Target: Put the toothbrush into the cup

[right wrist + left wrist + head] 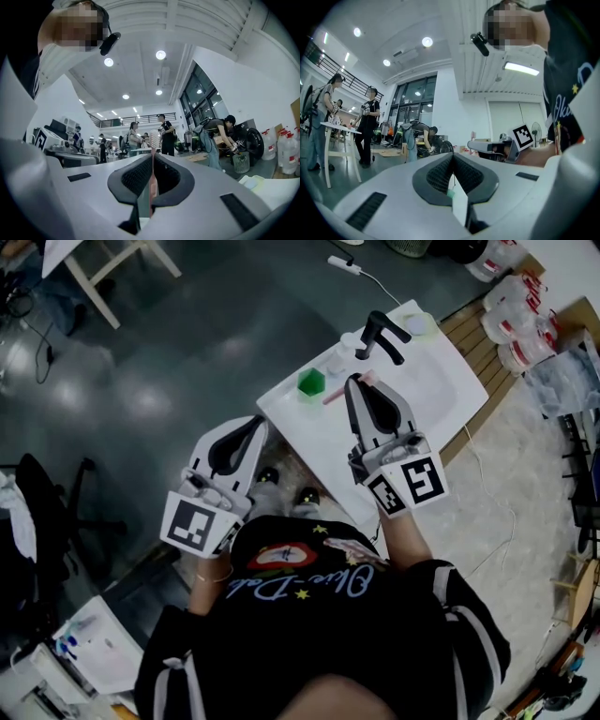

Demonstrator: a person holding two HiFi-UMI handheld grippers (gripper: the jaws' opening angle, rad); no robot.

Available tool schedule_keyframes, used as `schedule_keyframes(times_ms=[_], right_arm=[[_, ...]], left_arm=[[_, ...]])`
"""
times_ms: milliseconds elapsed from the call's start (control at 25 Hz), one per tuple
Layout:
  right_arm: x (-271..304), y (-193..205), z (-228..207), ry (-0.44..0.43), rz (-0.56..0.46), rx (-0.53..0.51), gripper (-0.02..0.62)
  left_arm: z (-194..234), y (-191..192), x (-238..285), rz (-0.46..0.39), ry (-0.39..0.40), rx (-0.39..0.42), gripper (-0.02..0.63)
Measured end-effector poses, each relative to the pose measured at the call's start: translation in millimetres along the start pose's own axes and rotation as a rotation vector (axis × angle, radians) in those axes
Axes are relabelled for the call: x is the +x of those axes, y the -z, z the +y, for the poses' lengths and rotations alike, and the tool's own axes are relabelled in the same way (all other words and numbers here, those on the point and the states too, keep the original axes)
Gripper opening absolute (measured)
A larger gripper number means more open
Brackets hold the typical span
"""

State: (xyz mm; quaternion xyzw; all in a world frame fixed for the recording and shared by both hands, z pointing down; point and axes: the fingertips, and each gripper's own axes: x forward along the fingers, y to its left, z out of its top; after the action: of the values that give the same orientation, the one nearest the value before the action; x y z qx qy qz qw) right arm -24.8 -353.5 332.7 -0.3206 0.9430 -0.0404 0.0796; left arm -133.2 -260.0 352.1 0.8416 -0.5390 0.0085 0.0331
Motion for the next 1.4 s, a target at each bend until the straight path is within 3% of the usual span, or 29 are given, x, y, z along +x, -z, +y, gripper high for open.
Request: schedule_keyframes(times_ms=[200,400,1040,1400], right_arm=[[27.7,20.0,-3.5,0.012,0.007,-0.047,0.005],[49.1,58.1,-10.6,0.034,0.089,-0.103,0.005],[70.2,155.1,-26.8,0.074,0.338,-0.112,0.005],[78.6,174.9,-27.6,0.075,0.37,-0.086,0.005]], left_arm=[[21.2,-9.1,18.4,-0.011,0.05,0.011,-0.002],[39.3,-12.7,29.7,-0.01,0.087,0.017,-0.002],[81.0,-8.7,30.8,-0.013,0.066,-0.009,-0.002],[88.1,-10.2,22.2,-0.016,0.04,0.005,-0.002]])
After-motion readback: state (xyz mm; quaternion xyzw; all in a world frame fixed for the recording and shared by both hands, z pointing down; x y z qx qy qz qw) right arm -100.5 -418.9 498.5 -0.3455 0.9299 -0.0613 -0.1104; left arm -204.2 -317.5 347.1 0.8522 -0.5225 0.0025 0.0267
